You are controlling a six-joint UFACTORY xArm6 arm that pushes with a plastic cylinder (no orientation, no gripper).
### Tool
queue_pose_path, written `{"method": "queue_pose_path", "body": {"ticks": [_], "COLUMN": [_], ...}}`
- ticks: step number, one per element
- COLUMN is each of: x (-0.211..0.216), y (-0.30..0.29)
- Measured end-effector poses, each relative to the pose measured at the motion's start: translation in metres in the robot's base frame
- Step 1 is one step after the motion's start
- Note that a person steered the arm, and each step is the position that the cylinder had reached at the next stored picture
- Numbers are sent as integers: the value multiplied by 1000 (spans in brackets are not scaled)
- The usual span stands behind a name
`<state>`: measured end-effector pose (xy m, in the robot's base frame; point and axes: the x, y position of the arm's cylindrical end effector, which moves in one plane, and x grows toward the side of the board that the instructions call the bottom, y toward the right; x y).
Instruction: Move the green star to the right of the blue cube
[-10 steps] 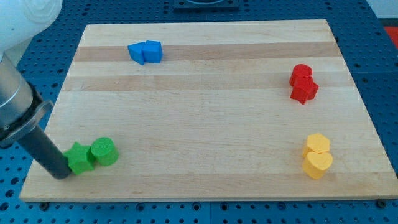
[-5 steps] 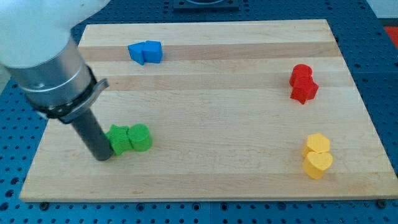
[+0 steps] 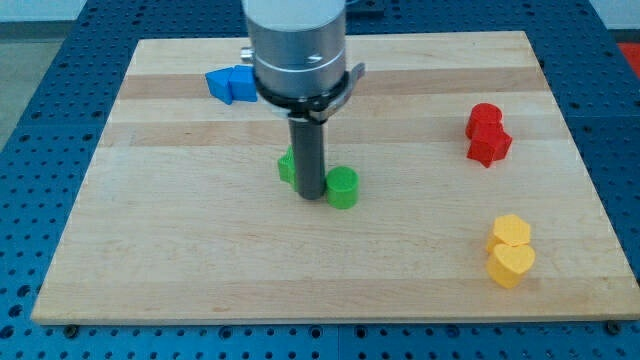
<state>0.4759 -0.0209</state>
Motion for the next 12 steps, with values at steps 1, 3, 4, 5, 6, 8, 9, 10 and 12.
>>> {"method": "queue_pose_path", "body": {"ticks": [1,3,4,5,6,8,9,10,12], "x": [-17,-18,-22,-28,-35,-35,-37,-48,-92], "y": [1,-38,-44,-44,-49,-74,-74,-74,-62]}}
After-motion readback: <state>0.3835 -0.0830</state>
